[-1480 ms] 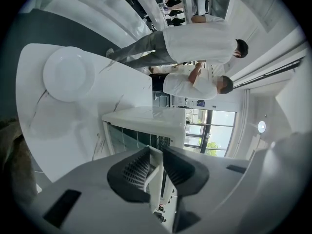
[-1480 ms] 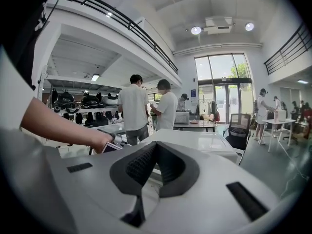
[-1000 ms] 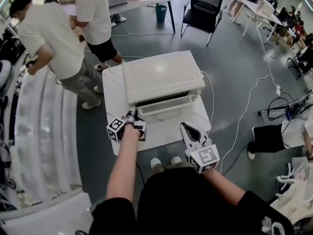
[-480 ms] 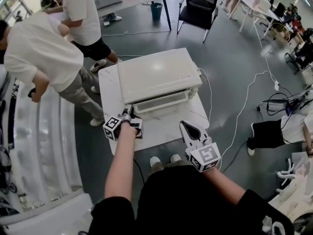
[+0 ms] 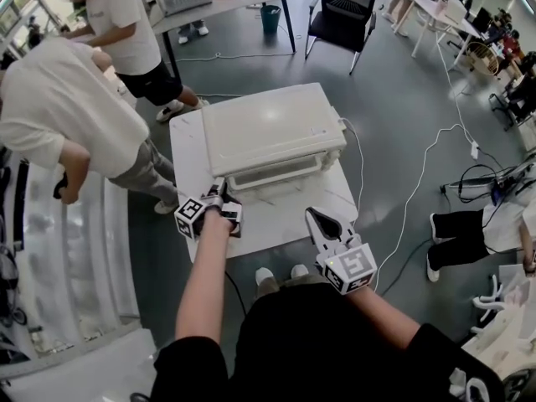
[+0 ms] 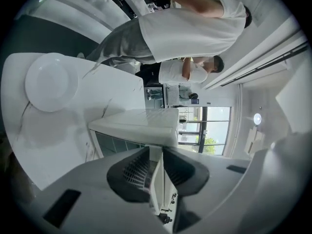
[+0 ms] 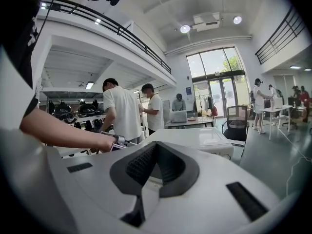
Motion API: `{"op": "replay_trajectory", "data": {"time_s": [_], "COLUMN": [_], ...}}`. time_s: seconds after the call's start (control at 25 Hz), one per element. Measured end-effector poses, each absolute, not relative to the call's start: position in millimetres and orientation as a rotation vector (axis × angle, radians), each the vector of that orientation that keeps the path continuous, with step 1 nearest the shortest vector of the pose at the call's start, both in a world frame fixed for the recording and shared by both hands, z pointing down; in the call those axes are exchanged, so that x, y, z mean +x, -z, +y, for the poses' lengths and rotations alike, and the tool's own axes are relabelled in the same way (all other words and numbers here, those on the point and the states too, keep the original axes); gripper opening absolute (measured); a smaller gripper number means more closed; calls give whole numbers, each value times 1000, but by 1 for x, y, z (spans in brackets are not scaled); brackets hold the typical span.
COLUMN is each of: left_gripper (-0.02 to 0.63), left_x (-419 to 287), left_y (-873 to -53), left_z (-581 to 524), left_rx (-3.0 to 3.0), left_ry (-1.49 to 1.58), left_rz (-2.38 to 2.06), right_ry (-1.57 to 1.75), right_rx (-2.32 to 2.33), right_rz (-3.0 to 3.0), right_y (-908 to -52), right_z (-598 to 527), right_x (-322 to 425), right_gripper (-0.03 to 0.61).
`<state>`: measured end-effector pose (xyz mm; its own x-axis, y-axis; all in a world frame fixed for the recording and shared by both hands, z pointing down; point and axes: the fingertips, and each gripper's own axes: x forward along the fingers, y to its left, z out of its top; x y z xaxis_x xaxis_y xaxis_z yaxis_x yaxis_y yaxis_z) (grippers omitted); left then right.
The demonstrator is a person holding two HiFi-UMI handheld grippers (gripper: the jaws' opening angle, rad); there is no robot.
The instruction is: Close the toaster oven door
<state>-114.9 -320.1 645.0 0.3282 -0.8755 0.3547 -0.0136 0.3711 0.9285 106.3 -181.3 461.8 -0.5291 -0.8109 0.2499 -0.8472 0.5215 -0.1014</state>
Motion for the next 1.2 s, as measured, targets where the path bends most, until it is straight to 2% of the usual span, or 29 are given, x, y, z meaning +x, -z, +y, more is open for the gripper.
{"op": "replay_trajectory", "data": {"time_s": [0.72, 0.88, 1.04, 1.2], "left_gripper": [100, 100, 64, 60], "left_x": [-99, -88, -78, -71], "left_y": [-586, -559, -525, -507], "left_z": [-264, -243, -219, -197], "left_rx": [1325, 1541, 1774, 1992], "left_ry": [629, 547, 472, 343], "left_rz": [-1101, -1158, -1259, -1421], "right_ry": [-268, -278, -257, -207], "right_rx": [1456, 1470, 1479, 1447], "right_rz": [-2590, -2580, -2582, -2596], "right_y": [-456, -460, -449, -444], "right_z": [-186, -191, -195, -198], "right_x": [130, 137, 138, 137], "right_gripper": [21, 21, 21, 21]}}
